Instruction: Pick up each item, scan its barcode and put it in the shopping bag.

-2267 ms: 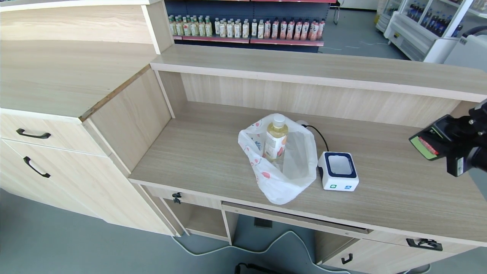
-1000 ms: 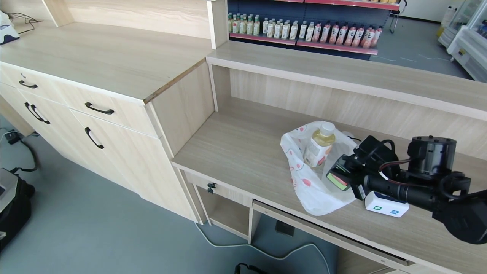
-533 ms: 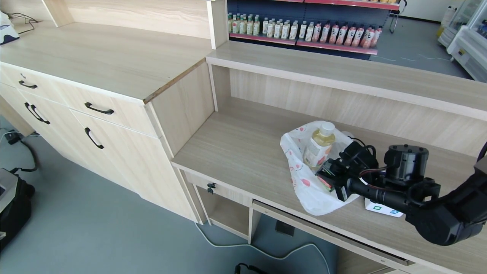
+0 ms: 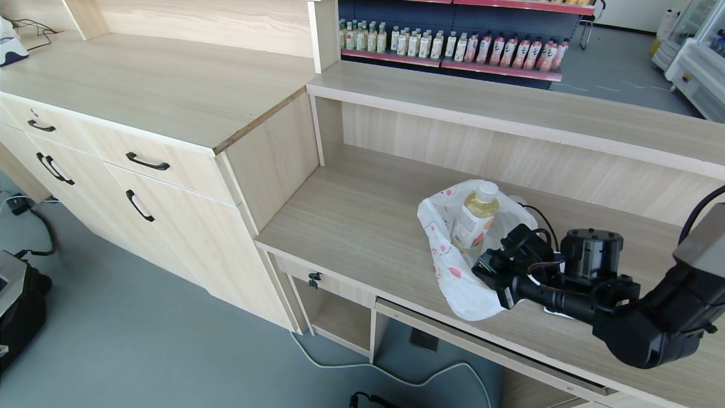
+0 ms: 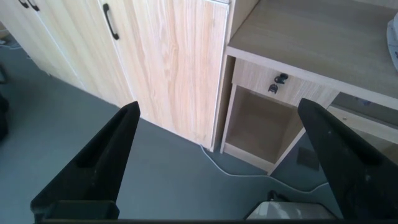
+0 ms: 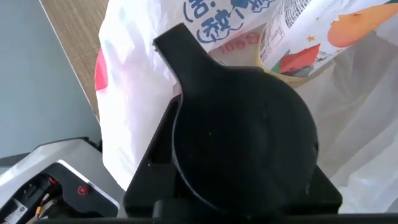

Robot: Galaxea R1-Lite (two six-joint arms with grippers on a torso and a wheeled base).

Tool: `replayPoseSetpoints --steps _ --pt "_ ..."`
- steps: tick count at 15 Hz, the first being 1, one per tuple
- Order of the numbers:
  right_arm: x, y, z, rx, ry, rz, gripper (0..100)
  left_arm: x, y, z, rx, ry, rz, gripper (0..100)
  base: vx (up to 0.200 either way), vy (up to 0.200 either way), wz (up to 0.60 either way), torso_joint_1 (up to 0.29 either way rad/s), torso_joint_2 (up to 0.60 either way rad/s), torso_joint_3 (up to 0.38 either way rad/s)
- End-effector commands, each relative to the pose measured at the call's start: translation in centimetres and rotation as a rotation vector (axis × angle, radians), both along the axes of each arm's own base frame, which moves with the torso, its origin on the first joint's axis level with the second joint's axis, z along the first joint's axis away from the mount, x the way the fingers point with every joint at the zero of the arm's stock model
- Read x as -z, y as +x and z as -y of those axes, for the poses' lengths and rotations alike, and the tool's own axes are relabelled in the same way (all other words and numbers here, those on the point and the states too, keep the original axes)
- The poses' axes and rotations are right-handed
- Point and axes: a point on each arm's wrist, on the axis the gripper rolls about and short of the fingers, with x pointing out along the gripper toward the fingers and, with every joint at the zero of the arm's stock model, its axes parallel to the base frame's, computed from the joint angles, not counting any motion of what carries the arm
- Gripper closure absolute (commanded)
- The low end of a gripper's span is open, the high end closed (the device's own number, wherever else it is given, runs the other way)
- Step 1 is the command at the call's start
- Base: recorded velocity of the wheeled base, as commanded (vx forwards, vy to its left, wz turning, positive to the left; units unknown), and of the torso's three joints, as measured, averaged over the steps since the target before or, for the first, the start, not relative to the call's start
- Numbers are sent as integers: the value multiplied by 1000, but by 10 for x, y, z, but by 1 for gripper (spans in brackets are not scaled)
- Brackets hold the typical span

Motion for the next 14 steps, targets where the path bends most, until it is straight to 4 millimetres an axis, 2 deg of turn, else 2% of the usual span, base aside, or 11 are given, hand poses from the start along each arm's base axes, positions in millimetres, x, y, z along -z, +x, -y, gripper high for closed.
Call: replayPoseSetpoints --steps 1,2,3,5,7,9,11,14 --pt "8 1 1 2 -5 -23 100 0 0 0 -1 -1 1 0 0 0 0 0 0 0" --pt "11 1 3 8 -7 -35 100 0 0 0 1 -1 1 0 0 0 0 0 0 0" --pt "13 2 4 13 -10 -46 0 0 0 0 1 -1 1 0 0 0 0 0 0 0" --pt "13 2 6 27 11 -55 0 0 0 0 1 -1 1 0 0 0 0 0 0 0" --pt "2 2 7 50 71 -48 0 0 0 0 -1 -1 1 0 0 0 0 0 0 0" --pt "-32 -7 12 75 124 21 0 0 0 0 -1 -1 1 0 0 0 0 0 0 0" --pt "-59 -30 25 118 133 46 0 0 0 0 -1 -1 1 0 0 0 0 0 0 0" --pt "-83 -68 61 281 66 61 0 0 0 0 1 -1 1 0 0 0 0 0 0 0"
